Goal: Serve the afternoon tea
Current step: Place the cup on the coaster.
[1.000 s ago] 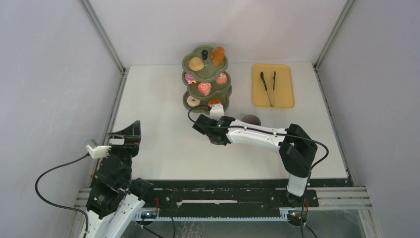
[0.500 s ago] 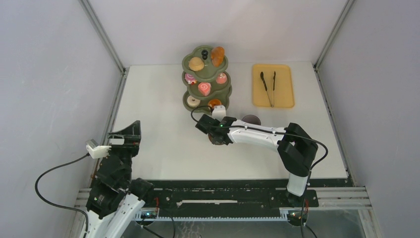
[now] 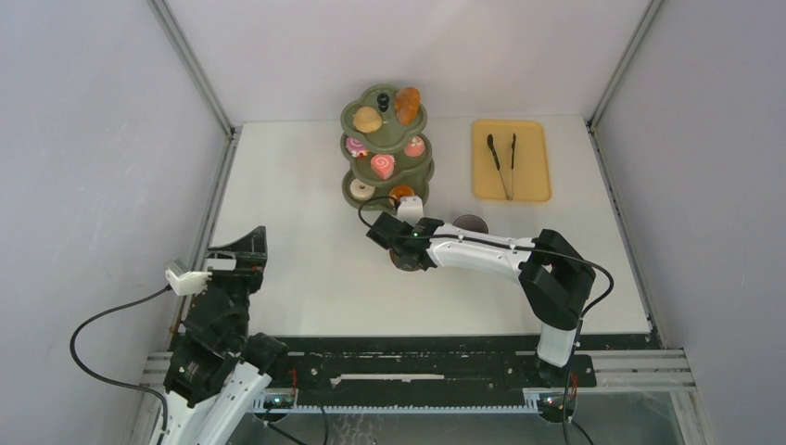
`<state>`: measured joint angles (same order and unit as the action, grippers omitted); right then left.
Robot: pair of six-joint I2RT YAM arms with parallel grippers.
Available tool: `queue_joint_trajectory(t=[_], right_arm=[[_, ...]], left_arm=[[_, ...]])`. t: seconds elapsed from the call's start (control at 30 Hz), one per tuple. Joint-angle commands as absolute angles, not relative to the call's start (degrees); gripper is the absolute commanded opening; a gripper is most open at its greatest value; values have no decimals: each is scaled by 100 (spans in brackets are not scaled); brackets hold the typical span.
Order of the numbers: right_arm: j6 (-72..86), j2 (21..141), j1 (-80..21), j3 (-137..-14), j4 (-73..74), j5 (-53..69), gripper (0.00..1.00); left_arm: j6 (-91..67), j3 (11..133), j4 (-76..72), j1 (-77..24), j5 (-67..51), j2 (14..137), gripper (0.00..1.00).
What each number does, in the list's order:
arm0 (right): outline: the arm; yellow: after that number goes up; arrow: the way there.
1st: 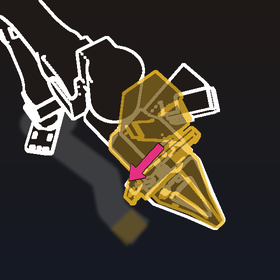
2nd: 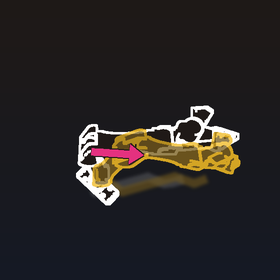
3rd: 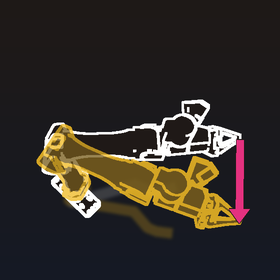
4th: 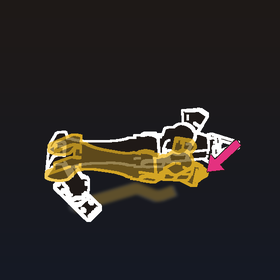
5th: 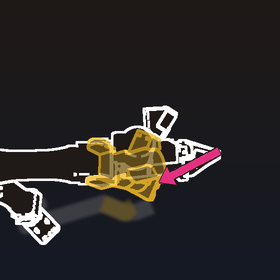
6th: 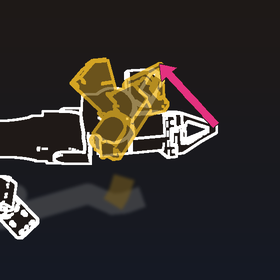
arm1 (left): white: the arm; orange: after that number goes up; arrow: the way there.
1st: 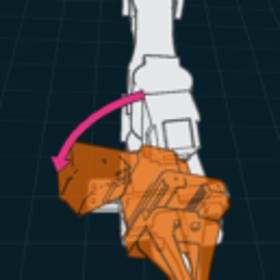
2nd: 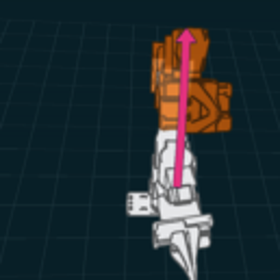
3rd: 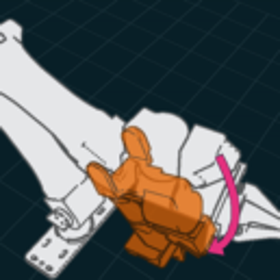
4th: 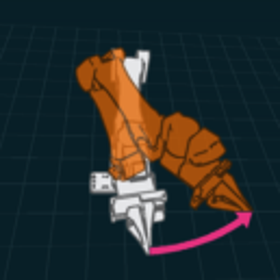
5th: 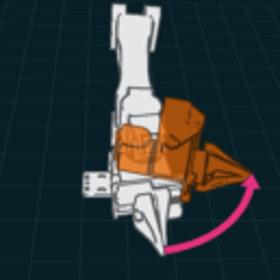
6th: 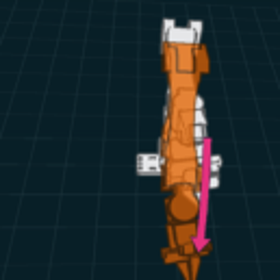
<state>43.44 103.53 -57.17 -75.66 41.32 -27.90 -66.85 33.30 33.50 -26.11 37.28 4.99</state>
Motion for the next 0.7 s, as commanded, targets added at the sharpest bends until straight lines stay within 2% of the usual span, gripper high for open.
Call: queue_joint_trajectory(t=[0.0, 0.5, 0.67], right_arm=[[4429, 10179, -5695, -7579, 3744, -2981, 0], [4501, 10247, -5707, -7497, 3763, -2911, 0], [4550, 10257, -5705, -7480, 3825, -2909, 8]], left_arm=[[-6583, 3261, 3166, -2592, 3683, 534, 100], [-6661, 3245, 3199, -2590, 3645, 513, 100], [-6679, 3243, 3233, -2592, 3645, 495, 100]])
